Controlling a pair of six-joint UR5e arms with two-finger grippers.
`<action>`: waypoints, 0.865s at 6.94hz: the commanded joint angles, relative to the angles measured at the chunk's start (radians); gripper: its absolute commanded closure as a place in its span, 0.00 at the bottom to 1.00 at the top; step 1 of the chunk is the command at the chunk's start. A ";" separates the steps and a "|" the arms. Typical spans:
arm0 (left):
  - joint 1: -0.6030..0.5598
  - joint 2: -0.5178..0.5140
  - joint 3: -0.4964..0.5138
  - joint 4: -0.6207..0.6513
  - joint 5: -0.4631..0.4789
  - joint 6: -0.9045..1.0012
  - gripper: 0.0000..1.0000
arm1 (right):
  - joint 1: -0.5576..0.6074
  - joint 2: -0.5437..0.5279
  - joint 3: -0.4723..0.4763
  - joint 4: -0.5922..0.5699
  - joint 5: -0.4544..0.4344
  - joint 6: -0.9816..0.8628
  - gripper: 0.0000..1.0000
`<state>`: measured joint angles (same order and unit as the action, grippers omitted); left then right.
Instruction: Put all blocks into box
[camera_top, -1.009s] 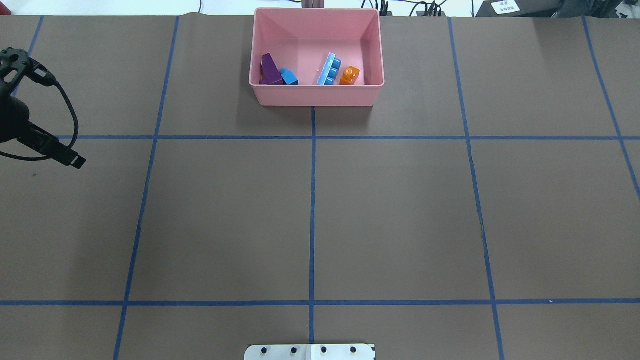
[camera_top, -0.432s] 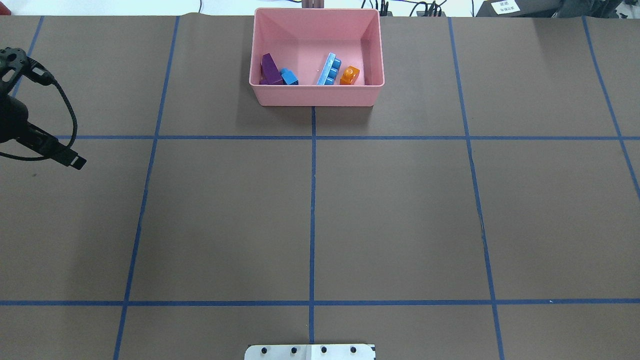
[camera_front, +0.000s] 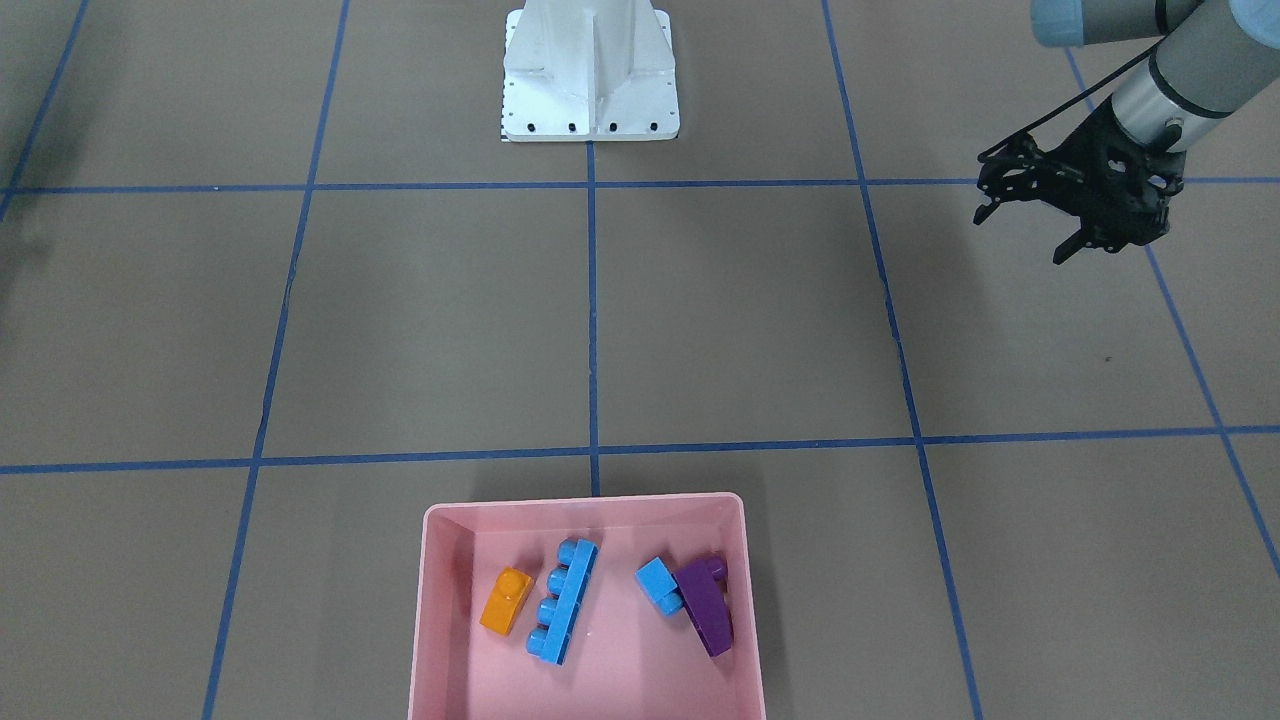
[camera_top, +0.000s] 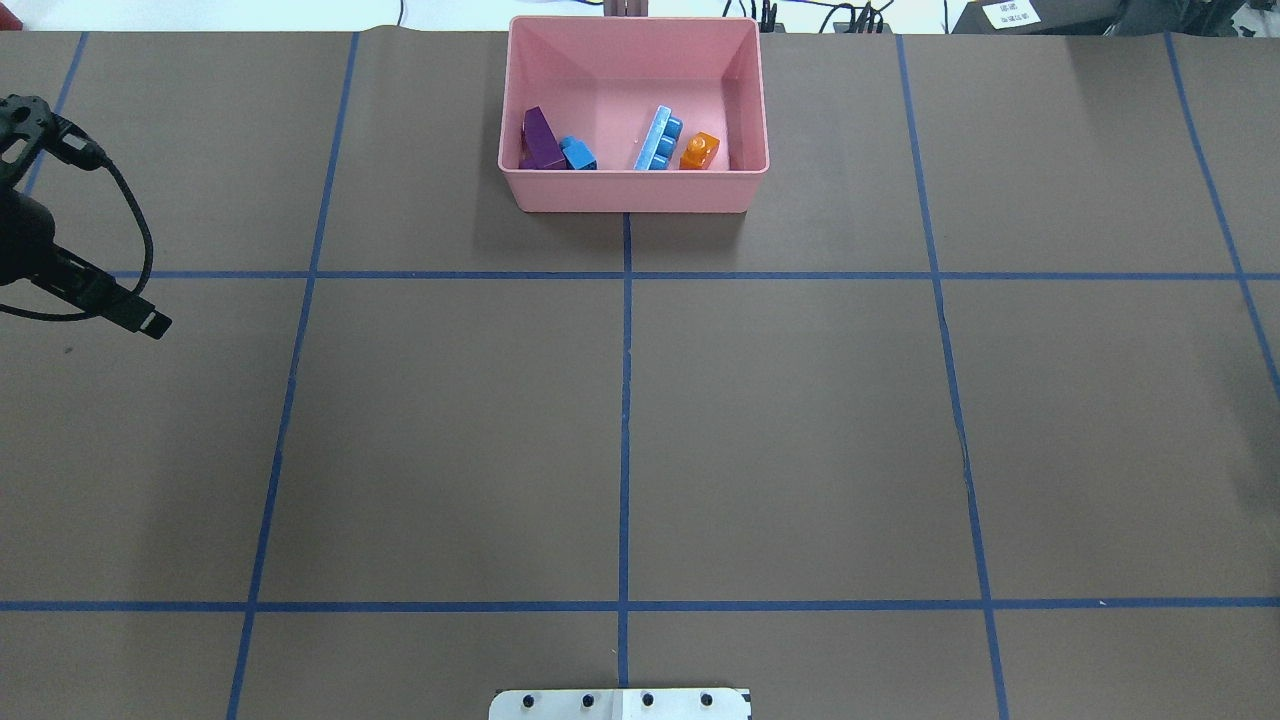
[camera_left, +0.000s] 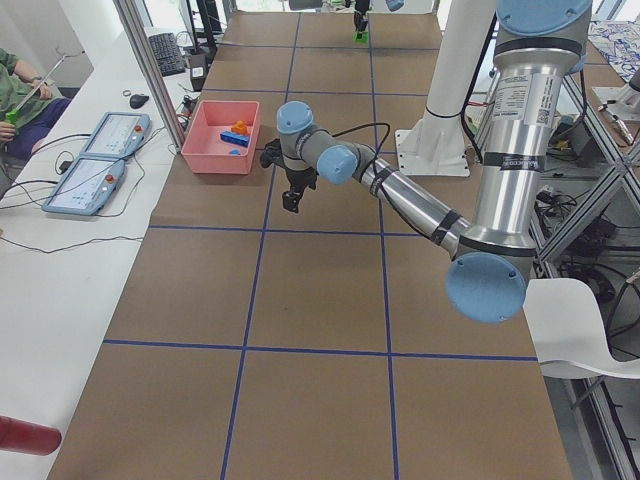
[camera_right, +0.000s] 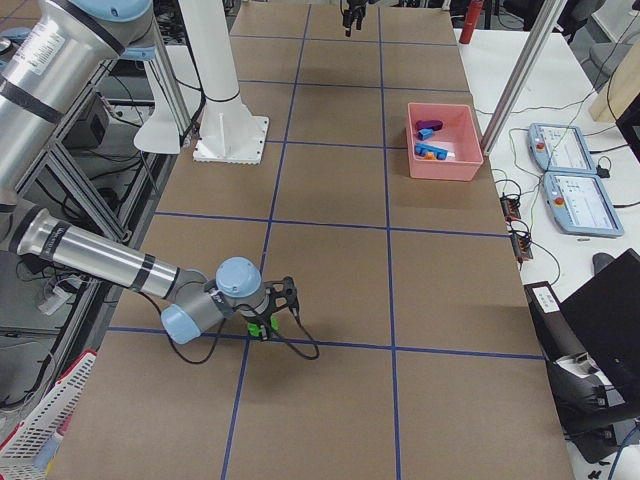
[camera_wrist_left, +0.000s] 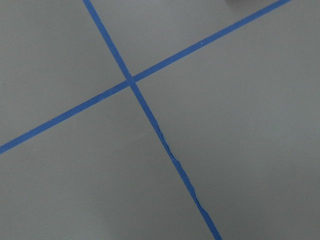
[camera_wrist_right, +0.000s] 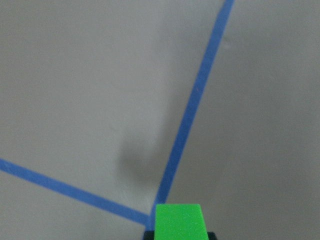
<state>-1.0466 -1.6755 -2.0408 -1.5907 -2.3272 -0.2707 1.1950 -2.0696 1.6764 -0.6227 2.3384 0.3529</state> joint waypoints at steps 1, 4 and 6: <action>0.000 -0.001 0.001 0.000 0.000 -0.018 0.00 | 0.069 0.226 0.022 -0.163 0.059 0.042 1.00; 0.000 -0.012 -0.001 0.000 -0.001 -0.045 0.00 | 0.071 0.602 0.063 -0.525 0.062 0.208 1.00; 0.000 -0.015 -0.002 0.000 -0.001 -0.050 0.00 | 0.055 0.856 0.059 -0.818 0.059 0.224 1.00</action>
<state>-1.0462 -1.6884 -2.0427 -1.5914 -2.3286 -0.3164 1.2607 -1.3679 1.7370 -1.2637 2.3992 0.5650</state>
